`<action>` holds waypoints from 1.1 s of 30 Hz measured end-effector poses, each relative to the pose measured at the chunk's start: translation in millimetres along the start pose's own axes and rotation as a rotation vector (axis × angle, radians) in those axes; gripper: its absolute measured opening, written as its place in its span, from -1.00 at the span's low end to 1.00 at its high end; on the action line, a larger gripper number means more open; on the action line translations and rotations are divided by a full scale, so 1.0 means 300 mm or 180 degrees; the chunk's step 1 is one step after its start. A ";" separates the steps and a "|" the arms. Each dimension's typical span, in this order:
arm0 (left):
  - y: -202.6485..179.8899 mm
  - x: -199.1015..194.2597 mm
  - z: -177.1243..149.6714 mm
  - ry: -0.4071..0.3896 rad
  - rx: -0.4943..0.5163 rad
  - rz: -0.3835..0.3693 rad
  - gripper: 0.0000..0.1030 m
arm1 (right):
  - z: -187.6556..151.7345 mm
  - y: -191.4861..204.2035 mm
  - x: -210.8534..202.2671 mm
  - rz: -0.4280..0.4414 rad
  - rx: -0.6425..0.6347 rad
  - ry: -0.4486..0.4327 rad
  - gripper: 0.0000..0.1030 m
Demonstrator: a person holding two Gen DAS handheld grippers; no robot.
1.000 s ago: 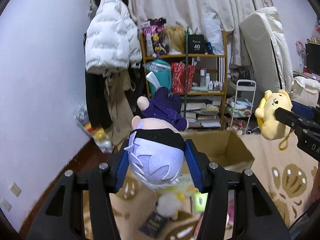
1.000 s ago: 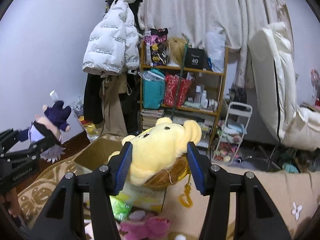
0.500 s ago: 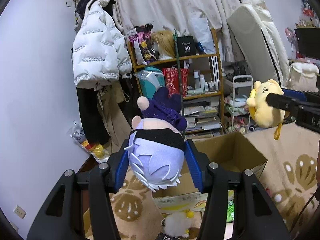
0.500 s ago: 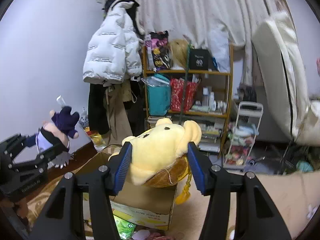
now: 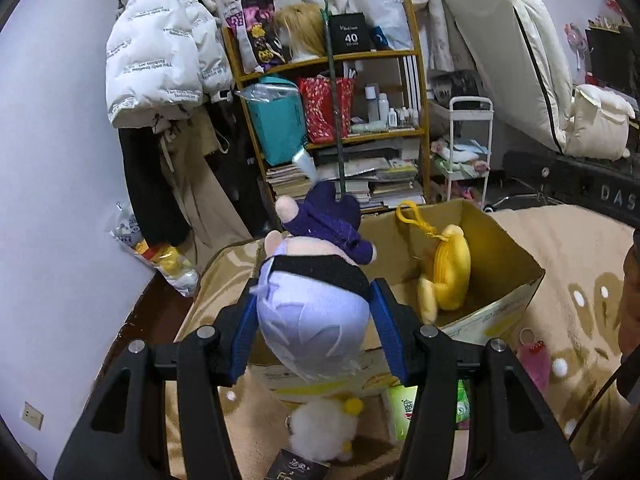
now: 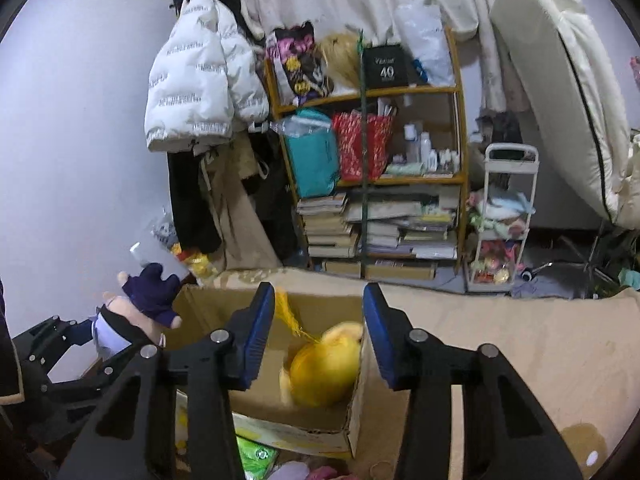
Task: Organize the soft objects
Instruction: 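Open both tools to drop the doll and bear into the box, then move both tools back toward the remaining items beside the box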
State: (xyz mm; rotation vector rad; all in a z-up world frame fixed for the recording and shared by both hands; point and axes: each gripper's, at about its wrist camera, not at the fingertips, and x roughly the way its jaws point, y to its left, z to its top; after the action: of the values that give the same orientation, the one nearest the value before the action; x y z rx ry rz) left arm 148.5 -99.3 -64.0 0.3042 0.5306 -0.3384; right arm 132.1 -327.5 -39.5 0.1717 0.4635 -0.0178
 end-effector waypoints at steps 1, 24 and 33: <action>-0.004 0.008 0.000 0.0026 0.0039 0.0021 0.07 | -0.005 0.000 0.013 -0.0003 -0.0007 0.0054 -0.06; 0.059 -0.089 -0.036 0.0170 -0.0214 0.0279 0.74 | -0.079 0.013 -0.010 0.0119 -0.0043 0.0448 0.78; 0.104 -0.212 -0.075 0.0228 -0.0374 0.0376 0.89 | -0.085 0.033 -0.109 0.0034 -0.0074 0.0449 0.98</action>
State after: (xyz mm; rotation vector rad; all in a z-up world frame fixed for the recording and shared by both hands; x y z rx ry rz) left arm 99.3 -48.1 -42.1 0.2334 0.5980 -0.1815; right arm 91.9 -314.2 -45.8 0.1532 0.6031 0.0102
